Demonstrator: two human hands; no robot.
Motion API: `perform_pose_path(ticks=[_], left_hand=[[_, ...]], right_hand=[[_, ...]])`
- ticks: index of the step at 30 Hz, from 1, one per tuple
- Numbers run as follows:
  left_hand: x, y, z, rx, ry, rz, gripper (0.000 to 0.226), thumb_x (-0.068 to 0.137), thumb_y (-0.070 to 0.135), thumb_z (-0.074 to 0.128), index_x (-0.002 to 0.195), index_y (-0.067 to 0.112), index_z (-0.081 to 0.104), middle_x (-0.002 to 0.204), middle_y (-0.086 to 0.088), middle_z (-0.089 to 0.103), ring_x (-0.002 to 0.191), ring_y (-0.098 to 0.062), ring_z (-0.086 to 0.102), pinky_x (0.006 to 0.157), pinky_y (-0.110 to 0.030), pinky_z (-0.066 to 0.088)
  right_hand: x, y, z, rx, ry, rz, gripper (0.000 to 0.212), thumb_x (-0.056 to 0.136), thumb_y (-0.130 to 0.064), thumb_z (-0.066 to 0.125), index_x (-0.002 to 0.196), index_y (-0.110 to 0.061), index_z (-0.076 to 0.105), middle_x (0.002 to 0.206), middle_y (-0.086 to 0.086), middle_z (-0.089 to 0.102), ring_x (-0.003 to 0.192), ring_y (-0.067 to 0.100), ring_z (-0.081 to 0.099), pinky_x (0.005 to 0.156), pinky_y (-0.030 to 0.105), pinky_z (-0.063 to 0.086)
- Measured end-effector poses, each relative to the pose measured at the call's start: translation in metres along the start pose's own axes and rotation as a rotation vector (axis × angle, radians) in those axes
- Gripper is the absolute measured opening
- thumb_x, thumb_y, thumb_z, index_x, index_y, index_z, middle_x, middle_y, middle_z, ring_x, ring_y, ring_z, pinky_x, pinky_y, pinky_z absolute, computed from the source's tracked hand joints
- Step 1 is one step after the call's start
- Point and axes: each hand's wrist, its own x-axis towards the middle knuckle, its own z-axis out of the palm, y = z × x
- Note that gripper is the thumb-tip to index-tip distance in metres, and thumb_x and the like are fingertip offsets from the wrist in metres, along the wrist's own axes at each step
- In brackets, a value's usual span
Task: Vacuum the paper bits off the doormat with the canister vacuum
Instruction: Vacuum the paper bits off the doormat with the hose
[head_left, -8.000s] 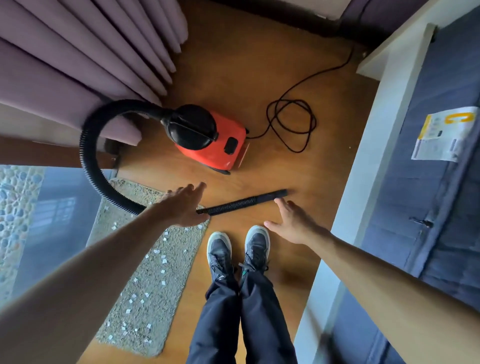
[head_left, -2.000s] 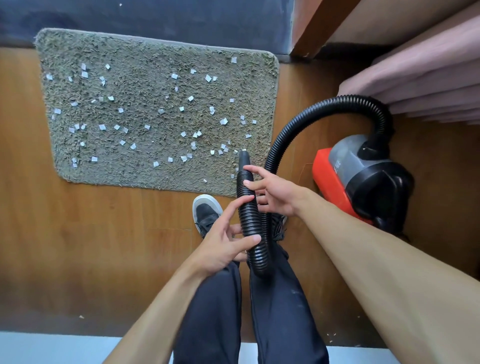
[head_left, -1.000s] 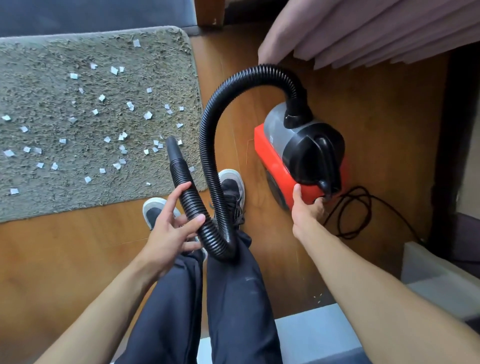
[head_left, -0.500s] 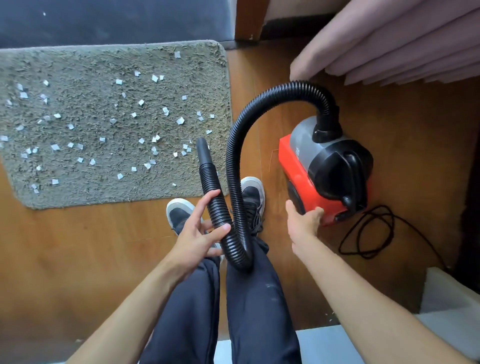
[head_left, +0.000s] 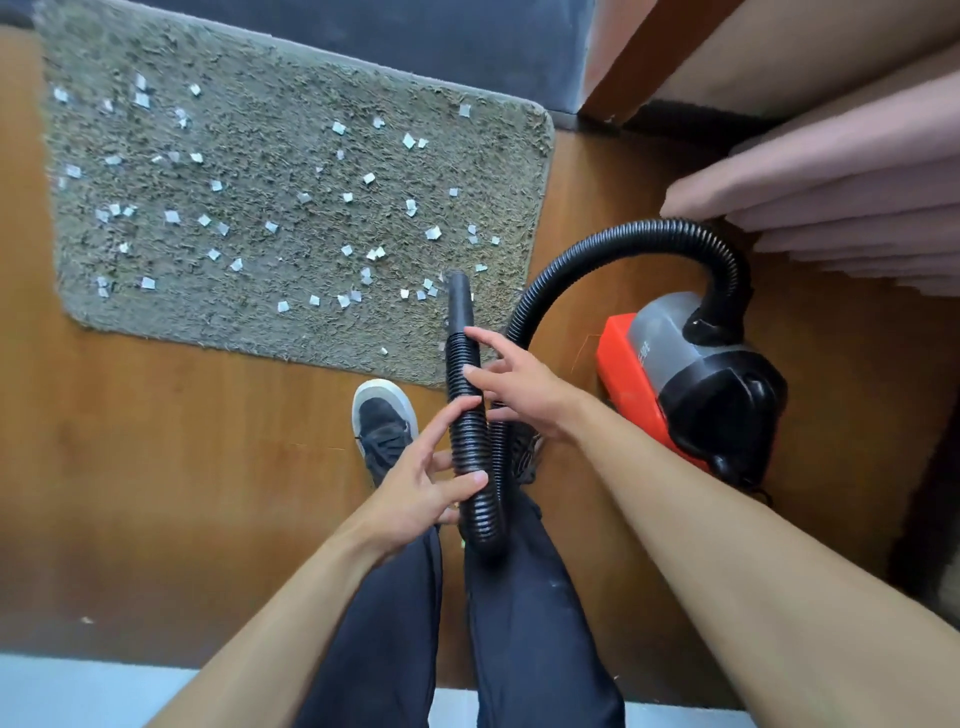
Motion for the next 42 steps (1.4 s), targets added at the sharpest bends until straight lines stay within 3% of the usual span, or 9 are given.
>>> perform_pose_path(ticks=[8,13,20,23,31,35,42], left_hand=[[-0.013,-0.016,-0.011,-0.080,-0.042,-0.007,0.067,0.088,0.013,0.066,0.129,0.063,0.045,0.117,-0.010,0.071,0.107,-0.029,0.068,0.096,-0.061,0.048],[-0.016,-0.022,-0.030,-0.093,-0.105,-0.053,0.070,0.088,0.018,0.067,0.136,0.059,0.039,0.115,-0.009,0.071,0.107,-0.030,0.068,0.097,-0.067,0.046],[-0.022,-0.035,-0.049,-0.104,-0.156,-0.117,0.071,0.087,0.017,0.067,0.138,0.057,0.039,0.112,-0.014,0.071,0.109,-0.039,0.066,0.098,-0.066,0.047],[-0.025,-0.041,-0.053,-0.133,-0.163,-0.133,0.072,0.086,0.015,0.068,0.139,0.055,0.040,0.107,-0.011,0.072,0.114,-0.044,0.063,0.098,-0.065,0.046],[-0.030,-0.053,-0.053,-0.175,-0.143,-0.154,0.074,0.083,0.013,0.070,0.139,0.052,0.041,0.104,-0.011,0.072,0.107,-0.038,0.067,0.096,-0.062,0.050],[-0.028,-0.056,-0.055,-0.192,-0.126,-0.150,0.075,0.082,0.014,0.071,0.139,0.053,0.041,0.101,-0.012,0.072,0.107,-0.041,0.066,0.097,-0.064,0.048],[-0.023,-0.056,-0.058,-0.208,-0.092,-0.136,0.071,0.081,0.017,0.071,0.135,0.055,0.045,0.101,-0.014,0.071,0.106,-0.044,0.065,0.097,-0.067,0.046]], right_hand=[[0.009,-0.005,0.011,-0.018,-0.072,0.094,0.065,0.090,-0.008,0.066,0.144,-0.032,0.039,0.094,-0.002,0.066,0.060,0.004,0.066,0.064,0.025,0.051],[0.014,0.001,0.023,0.023,-0.059,0.139,0.059,0.090,-0.008,0.068,0.140,-0.027,0.044,0.088,-0.001,0.065,0.047,0.003,0.060,0.052,0.019,0.050],[0.013,0.028,0.043,0.193,-0.024,0.208,0.052,0.089,-0.010,0.069,0.134,-0.024,0.048,0.099,0.009,0.069,0.064,0.018,0.070,0.063,0.030,0.056],[0.011,0.037,0.051,0.257,-0.015,0.225,0.052,0.089,-0.011,0.070,0.134,-0.024,0.048,0.102,0.008,0.068,0.065,0.018,0.069,0.061,0.029,0.056],[0.005,0.049,0.060,0.291,-0.002,0.279,0.051,0.090,-0.013,0.069,0.135,-0.023,0.048,0.078,0.006,0.064,0.053,0.014,0.065,0.059,0.030,0.055],[0.007,0.047,0.063,0.290,0.005,0.294,0.048,0.091,-0.012,0.068,0.134,-0.022,0.049,0.067,0.003,0.061,0.043,0.009,0.060,0.049,0.024,0.051],[0.022,0.045,0.069,0.227,0.026,0.299,0.050,0.090,-0.015,0.068,0.136,-0.025,0.049,0.086,0.008,0.064,0.053,0.012,0.066,0.059,0.029,0.054]])
